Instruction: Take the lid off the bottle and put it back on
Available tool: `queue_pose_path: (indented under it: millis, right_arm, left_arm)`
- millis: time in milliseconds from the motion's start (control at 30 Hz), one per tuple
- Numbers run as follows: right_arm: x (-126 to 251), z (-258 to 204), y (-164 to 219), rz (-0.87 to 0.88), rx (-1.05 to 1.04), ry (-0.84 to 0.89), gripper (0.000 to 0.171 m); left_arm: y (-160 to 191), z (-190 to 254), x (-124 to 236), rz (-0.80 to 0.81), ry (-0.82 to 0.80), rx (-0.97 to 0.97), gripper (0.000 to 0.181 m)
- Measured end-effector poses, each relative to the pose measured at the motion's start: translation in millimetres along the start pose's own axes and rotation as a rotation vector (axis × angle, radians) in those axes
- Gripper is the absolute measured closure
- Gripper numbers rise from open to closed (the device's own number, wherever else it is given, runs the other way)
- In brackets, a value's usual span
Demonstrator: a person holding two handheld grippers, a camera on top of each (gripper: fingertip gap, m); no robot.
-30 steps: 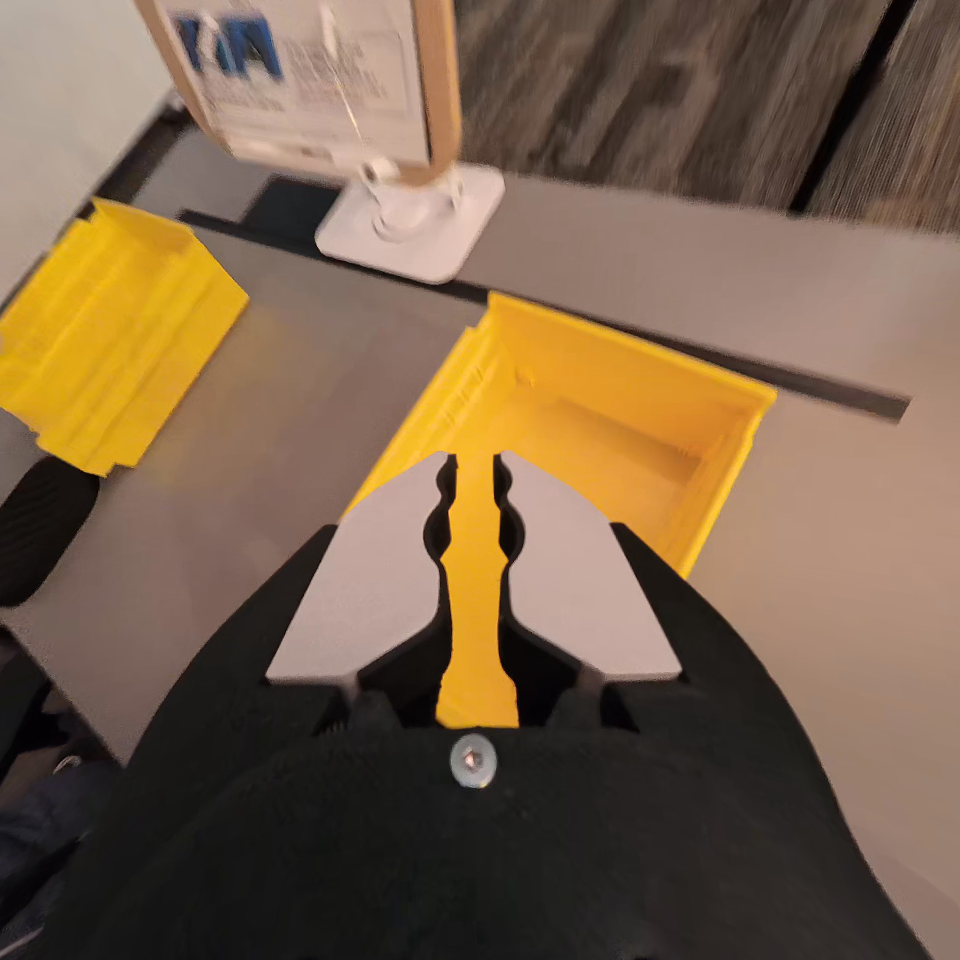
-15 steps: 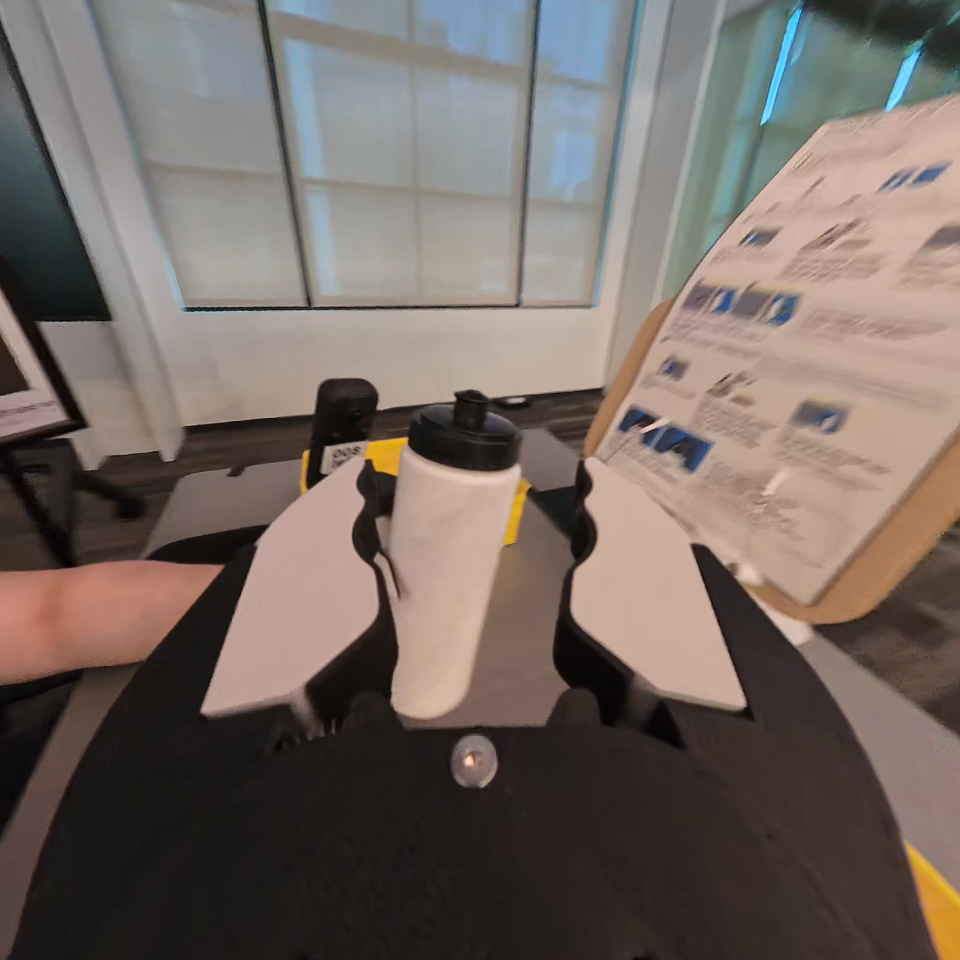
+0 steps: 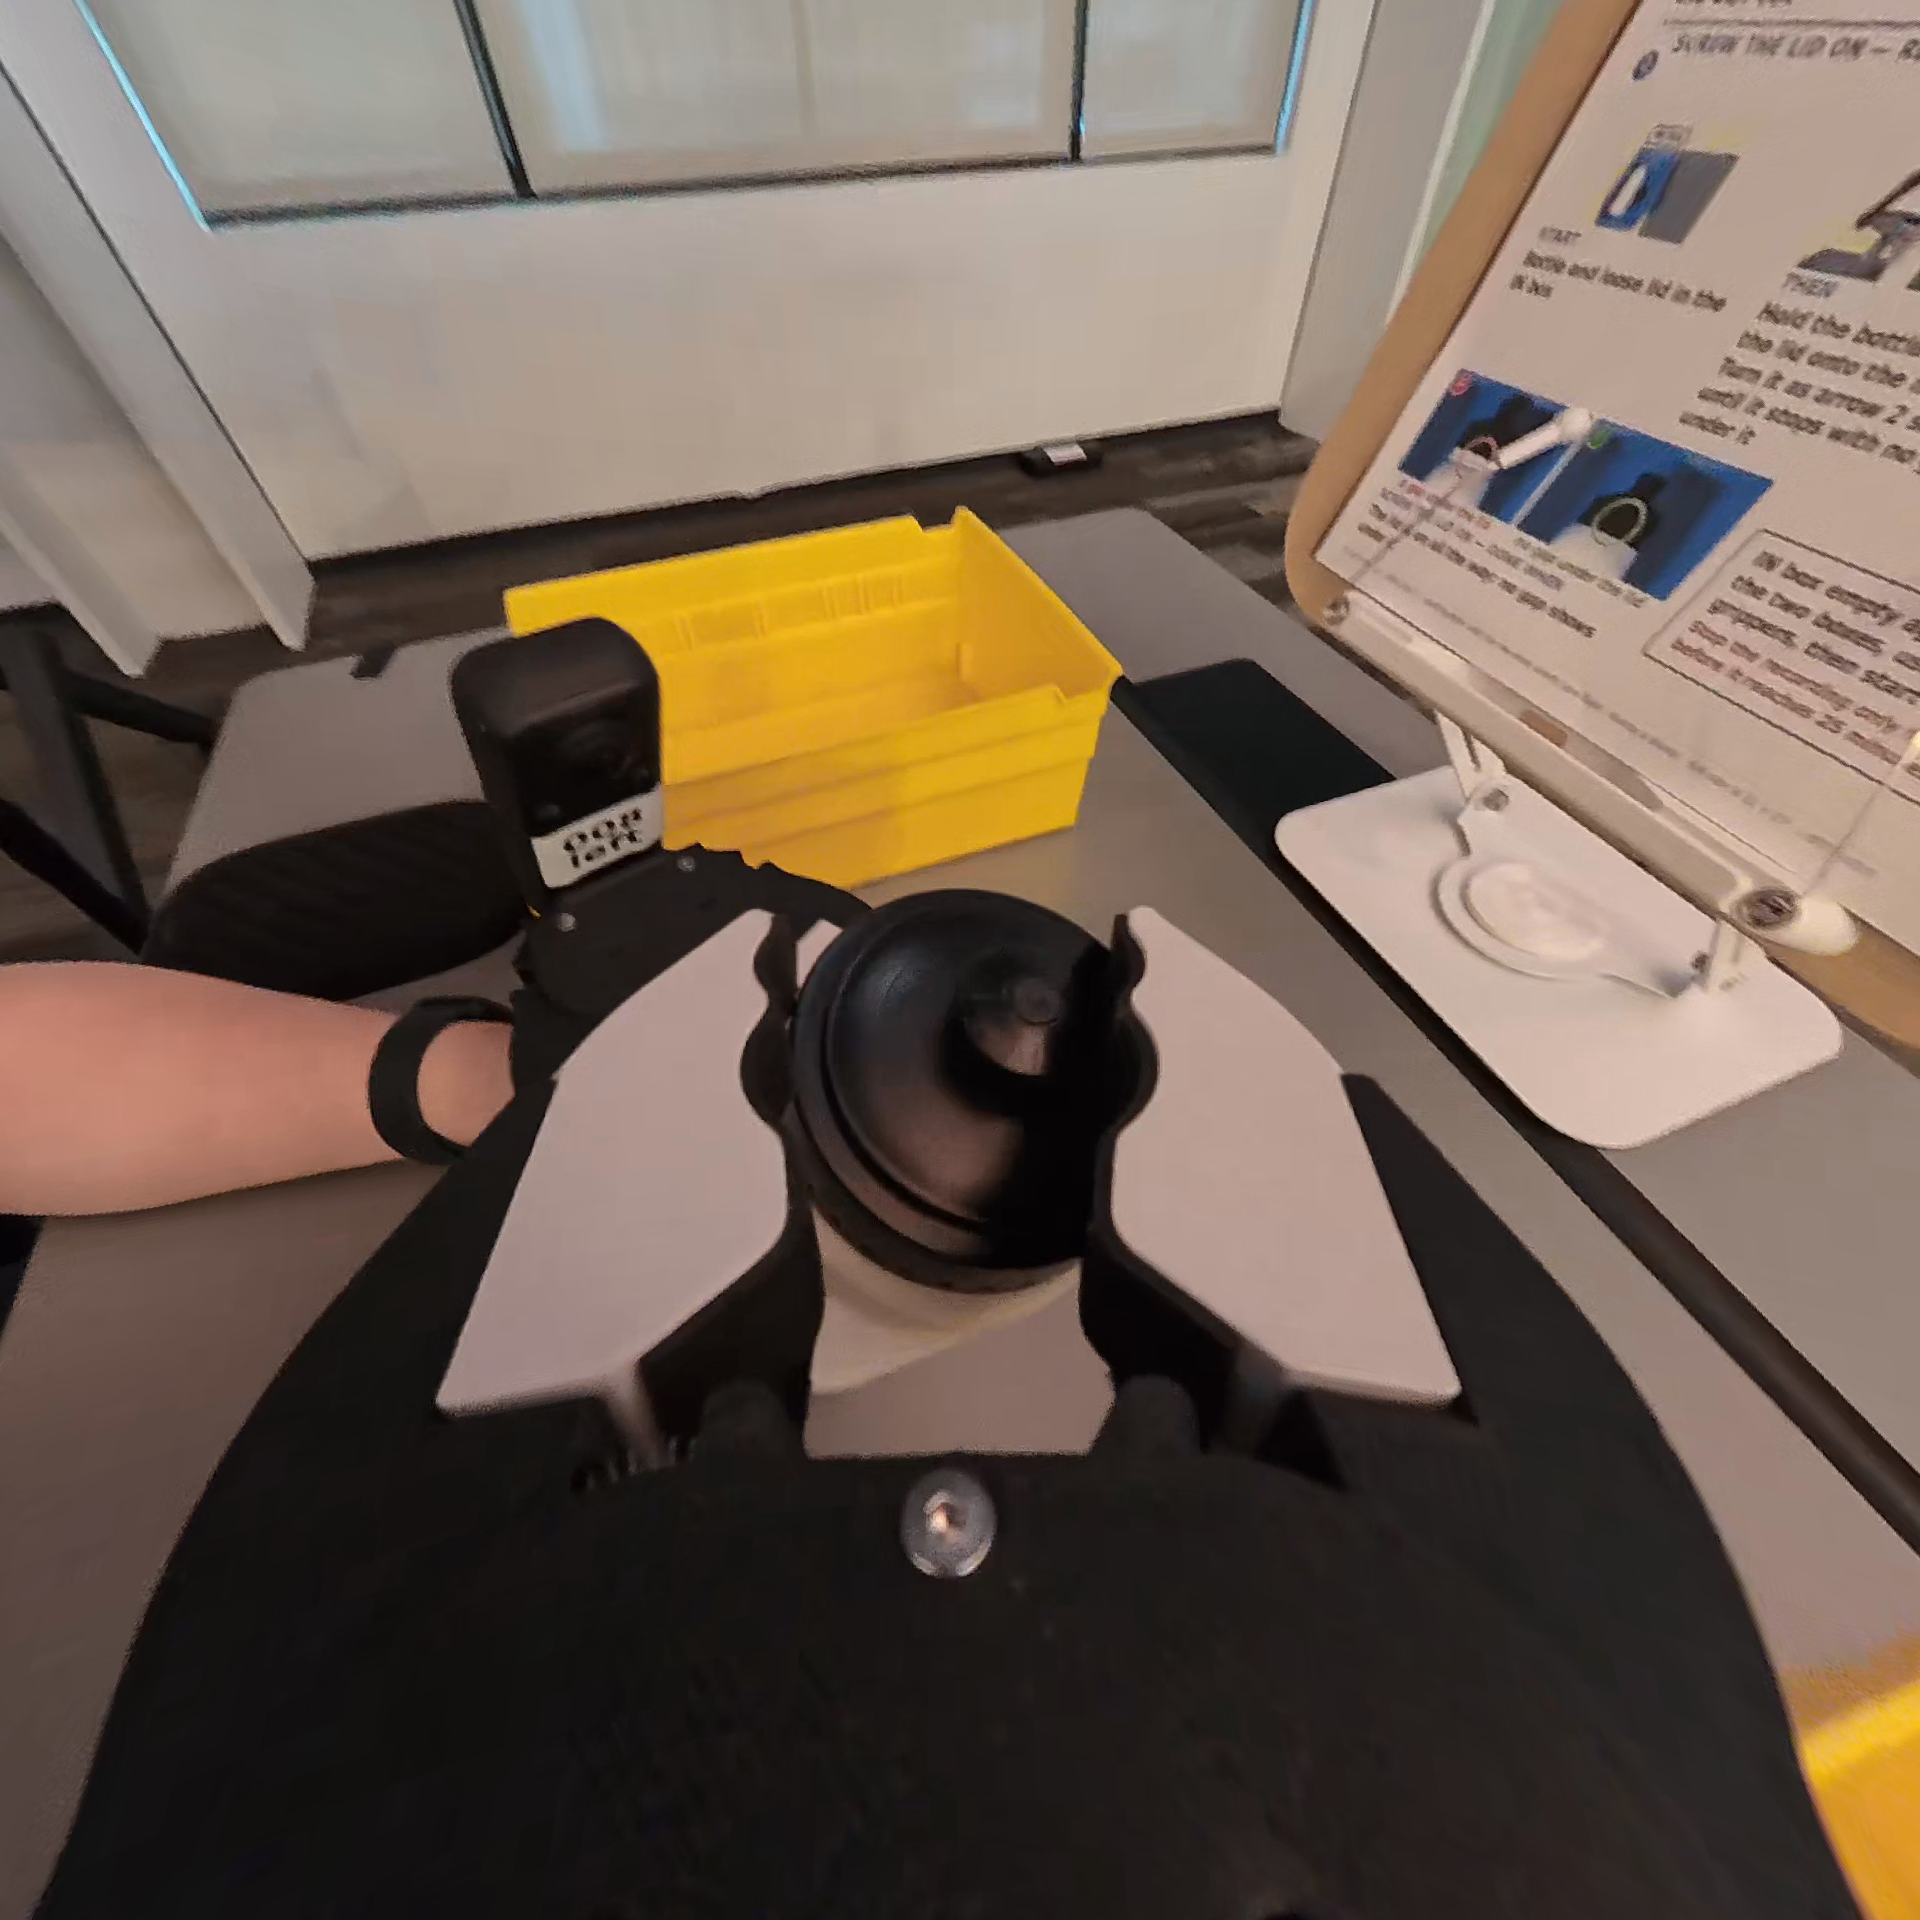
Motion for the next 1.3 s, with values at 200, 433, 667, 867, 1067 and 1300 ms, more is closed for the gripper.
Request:
queue_pose_path:
  millis: [200,433,667,867,1067,1300]
  right_arm:
    - [-8.5,-19.5,0.5,0.01,0.047,-0.049,0.109]
    - [-17.3,-38.5,4.1,0.001,0.148,-0.06,0.109]
    - [-11.2,-27.2,1.8,-0.042,0.144,0.055,0.095]
    - [-5.9,-26.3,8.6,-0.134,0.0,0.101,0.099]
    - [-3.5,-25.5,13.2,-0.185,0.018,0.141,0.091]
    - [-7.1,-20.7,15.1,-0.183,0.011,0.159,0.094]
  left_arm:
    - [2.7,4.7,0.7,0.031,0.04,-0.011,0.095]
    - [-5.8,10.0,1.5,0.09,0.041,0.021,0.08]
    - [-2.4,6.4,-0.1,0.037,-0.045,-0.053,0.093]
    - [-1.9,5.0,-1.0,0.026,-0.082,-0.054,0.093]
    - [-1.6,3.2,-2.7,0.017,-0.13,-0.049,0.093]
    - [0.8,1.8,-3.4,0.003,-0.137,-0.006,0.089]
Point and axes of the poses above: each gripper's, where its closed fingertips meet, x back along the fingers, y out of its underside, z = x × y across the jaws, the point moved 1 cm from there along x, back along the fingers, and after that the axes turned 10 degrees about -x, right-handed, at the moved point
